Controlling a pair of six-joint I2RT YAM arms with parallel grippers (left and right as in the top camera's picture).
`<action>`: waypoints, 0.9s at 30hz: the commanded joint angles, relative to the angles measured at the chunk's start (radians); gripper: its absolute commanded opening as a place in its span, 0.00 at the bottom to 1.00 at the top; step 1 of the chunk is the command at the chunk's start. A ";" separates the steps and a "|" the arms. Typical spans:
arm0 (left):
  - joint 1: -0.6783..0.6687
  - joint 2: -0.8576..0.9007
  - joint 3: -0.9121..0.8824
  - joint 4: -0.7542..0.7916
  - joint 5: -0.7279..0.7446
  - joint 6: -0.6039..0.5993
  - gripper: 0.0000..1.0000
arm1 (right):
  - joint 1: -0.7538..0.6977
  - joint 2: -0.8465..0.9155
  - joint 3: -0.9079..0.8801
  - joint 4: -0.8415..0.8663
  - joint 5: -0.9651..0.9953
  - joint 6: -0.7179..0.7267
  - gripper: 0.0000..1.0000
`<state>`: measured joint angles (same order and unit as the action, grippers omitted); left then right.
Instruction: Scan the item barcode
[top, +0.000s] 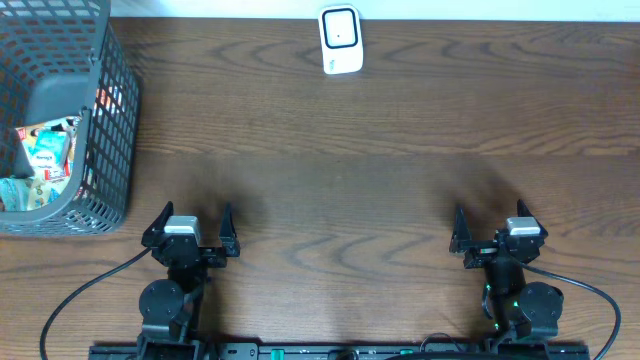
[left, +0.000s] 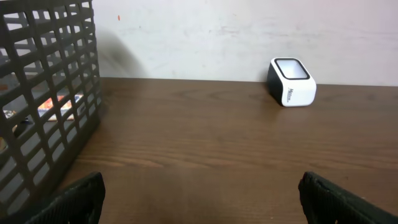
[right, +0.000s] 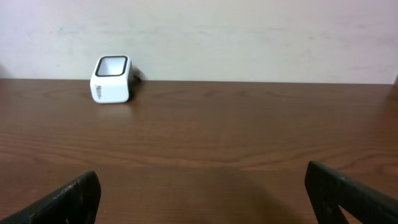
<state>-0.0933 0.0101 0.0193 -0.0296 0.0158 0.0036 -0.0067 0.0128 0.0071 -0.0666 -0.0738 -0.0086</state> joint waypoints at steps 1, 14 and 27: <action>0.003 -0.006 -0.015 -0.044 -0.028 -0.001 0.98 | 0.008 -0.006 -0.002 -0.004 0.005 0.000 0.99; 0.003 -0.006 -0.015 0.474 0.138 -0.005 0.98 | 0.008 -0.006 -0.002 -0.004 0.005 0.000 0.99; 0.003 0.250 0.362 0.495 0.082 0.061 0.98 | 0.008 -0.006 -0.002 -0.004 0.005 0.000 0.99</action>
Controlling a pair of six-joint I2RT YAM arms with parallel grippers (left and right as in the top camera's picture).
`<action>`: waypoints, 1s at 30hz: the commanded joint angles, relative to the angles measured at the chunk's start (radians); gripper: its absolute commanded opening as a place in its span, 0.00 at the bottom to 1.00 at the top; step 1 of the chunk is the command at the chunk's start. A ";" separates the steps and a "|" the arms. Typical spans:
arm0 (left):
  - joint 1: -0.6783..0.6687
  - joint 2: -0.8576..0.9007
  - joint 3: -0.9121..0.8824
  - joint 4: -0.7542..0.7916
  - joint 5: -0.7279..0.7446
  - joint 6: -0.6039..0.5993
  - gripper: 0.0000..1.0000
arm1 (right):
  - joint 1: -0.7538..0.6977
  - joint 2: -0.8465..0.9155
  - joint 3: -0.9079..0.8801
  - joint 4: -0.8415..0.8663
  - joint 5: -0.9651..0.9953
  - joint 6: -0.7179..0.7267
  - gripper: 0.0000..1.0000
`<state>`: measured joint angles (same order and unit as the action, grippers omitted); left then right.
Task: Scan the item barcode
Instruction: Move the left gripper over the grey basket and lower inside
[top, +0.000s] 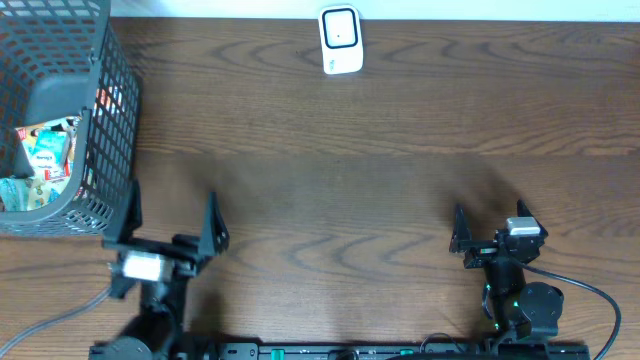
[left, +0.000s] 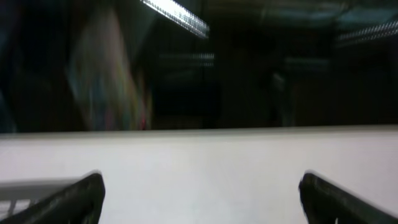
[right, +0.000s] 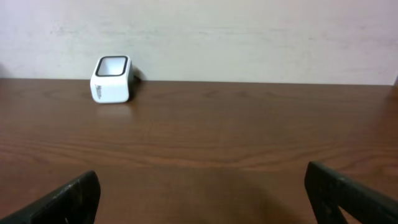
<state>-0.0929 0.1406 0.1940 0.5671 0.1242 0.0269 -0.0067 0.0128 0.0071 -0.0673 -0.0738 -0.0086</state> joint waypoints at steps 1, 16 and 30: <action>0.003 0.184 0.272 -0.201 -0.005 0.065 0.98 | 0.008 -0.006 -0.002 -0.003 0.005 0.000 0.99; 0.118 0.918 1.134 -0.809 0.196 0.003 0.98 | 0.008 -0.006 -0.002 -0.003 0.005 0.000 0.99; 0.687 1.586 1.939 -1.264 0.193 -0.104 0.98 | 0.008 -0.006 -0.002 -0.003 0.005 0.000 0.99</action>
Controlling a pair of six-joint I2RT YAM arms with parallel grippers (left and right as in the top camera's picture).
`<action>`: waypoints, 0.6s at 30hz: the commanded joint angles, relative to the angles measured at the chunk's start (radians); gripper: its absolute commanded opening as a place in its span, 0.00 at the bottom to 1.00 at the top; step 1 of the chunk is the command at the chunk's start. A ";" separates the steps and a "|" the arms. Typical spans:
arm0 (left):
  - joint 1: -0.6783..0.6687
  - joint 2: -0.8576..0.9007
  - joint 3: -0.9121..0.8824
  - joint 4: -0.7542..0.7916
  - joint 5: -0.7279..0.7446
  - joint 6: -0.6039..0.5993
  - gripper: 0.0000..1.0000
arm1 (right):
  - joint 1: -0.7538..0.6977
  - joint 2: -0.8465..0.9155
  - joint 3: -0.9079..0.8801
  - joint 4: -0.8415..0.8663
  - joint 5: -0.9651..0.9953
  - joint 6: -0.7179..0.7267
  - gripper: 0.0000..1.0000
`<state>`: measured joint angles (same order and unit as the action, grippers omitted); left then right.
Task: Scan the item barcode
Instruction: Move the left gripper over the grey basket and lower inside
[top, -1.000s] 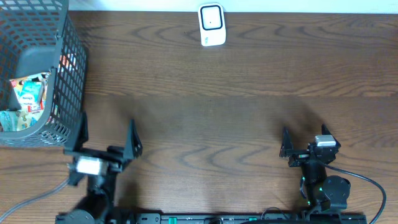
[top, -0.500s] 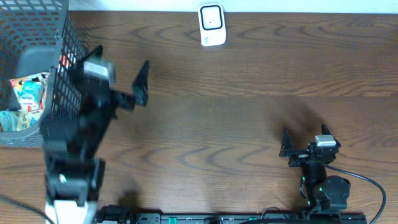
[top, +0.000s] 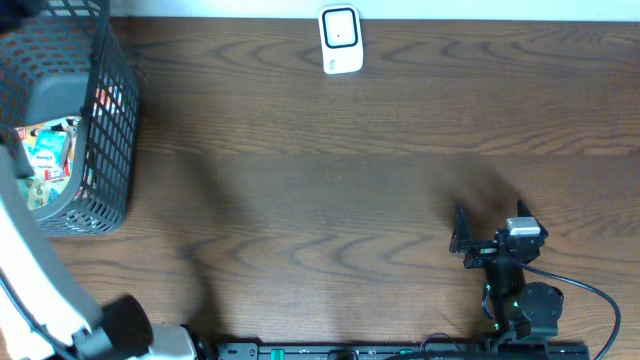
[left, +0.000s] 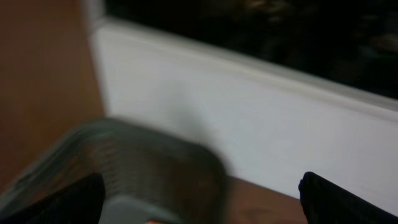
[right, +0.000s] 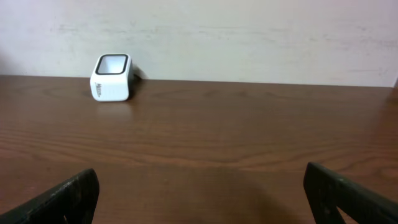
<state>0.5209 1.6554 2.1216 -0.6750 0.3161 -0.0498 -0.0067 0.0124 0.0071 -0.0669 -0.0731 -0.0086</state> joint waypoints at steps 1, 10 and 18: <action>0.096 0.097 0.011 -0.044 0.000 -0.021 0.98 | 0.008 -0.006 -0.002 -0.004 0.004 0.000 0.99; 0.152 0.298 0.008 -0.201 -0.081 0.227 0.98 | 0.008 -0.006 -0.002 -0.004 0.004 0.000 0.99; 0.127 0.410 -0.104 -0.247 -0.112 0.314 0.94 | 0.008 -0.006 -0.002 -0.004 0.004 0.000 0.99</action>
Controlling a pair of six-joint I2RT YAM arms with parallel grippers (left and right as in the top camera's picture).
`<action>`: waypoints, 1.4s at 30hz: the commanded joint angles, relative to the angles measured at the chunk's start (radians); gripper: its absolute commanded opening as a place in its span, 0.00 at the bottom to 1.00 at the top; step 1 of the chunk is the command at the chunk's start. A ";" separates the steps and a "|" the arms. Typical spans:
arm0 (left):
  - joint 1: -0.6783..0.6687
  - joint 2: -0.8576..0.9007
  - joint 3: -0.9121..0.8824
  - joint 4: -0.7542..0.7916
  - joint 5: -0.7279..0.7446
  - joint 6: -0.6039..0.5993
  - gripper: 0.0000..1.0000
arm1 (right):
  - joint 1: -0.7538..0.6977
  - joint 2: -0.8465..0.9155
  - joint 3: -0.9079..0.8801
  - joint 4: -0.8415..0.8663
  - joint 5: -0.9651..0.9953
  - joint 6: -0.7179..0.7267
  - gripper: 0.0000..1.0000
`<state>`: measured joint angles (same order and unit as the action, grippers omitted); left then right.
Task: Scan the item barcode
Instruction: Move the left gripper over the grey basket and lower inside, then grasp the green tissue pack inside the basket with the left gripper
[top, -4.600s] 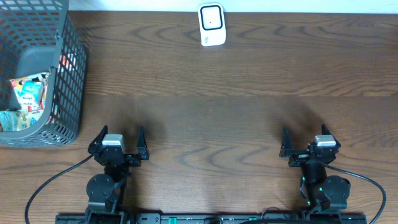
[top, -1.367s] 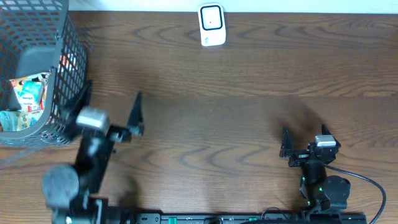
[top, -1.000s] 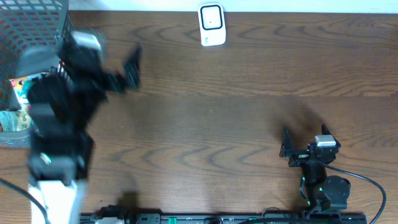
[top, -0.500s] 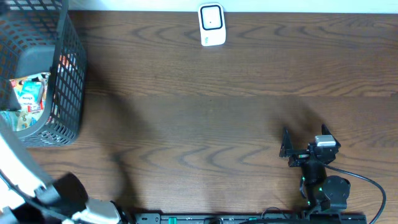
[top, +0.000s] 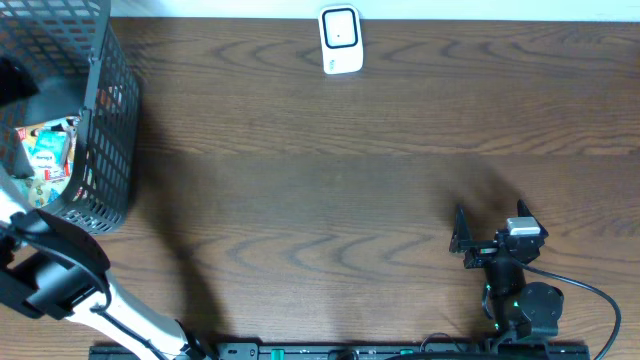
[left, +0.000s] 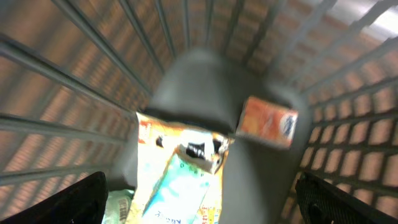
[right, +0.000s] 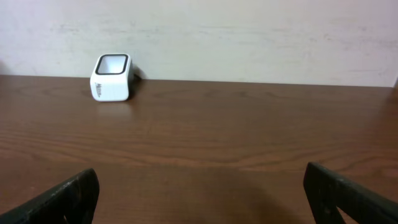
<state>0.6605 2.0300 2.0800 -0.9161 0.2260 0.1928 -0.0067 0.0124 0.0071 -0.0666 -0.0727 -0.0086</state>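
The white barcode scanner (top: 340, 40) stands at the table's far edge, also in the right wrist view as the scanner (right: 112, 78). Item packets lie in the black wire basket (top: 105, 120) at far left. In the left wrist view a pale blue and yellow packet (left: 186, 180) and a small orange box (left: 267, 121) lie on the basket floor. My left gripper (left: 199, 208) hangs open above them, holding nothing. My left arm (top: 55, 265) reaches up from the front left. My right gripper (top: 490, 218) rests open near the front right.
The basket's wire walls (left: 93, 68) ring the left gripper on all sides. Brown wooden table (top: 330, 180) stretches between basket, scanner and right arm. A pale wall (right: 249, 31) backs the table's far edge.
My left gripper, which faced the wall and the basket rim from high up, now points down into the basket over the packets. The right arm has not moved.
Both grippers rested open at the table's front edge. Then the left arm stood lifted, its camera on the dark room above. Later it was high at the left near the basket rim, and now it looks down inside the basket. The right arm stayed put.
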 joint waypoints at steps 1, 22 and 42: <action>-0.017 0.042 -0.090 -0.003 -0.022 0.097 0.91 | 0.008 -0.006 -0.002 -0.004 0.003 0.000 0.99; -0.077 0.056 -0.471 0.286 -0.317 0.219 0.77 | 0.008 -0.006 -0.002 -0.004 0.003 0.000 0.99; -0.077 -0.003 -0.468 0.377 -0.210 0.123 0.64 | 0.008 -0.006 -0.002 -0.004 0.003 0.000 0.99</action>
<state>0.5823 2.0766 1.6253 -0.5526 -0.0387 0.3336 -0.0067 0.0124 0.0071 -0.0669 -0.0727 -0.0086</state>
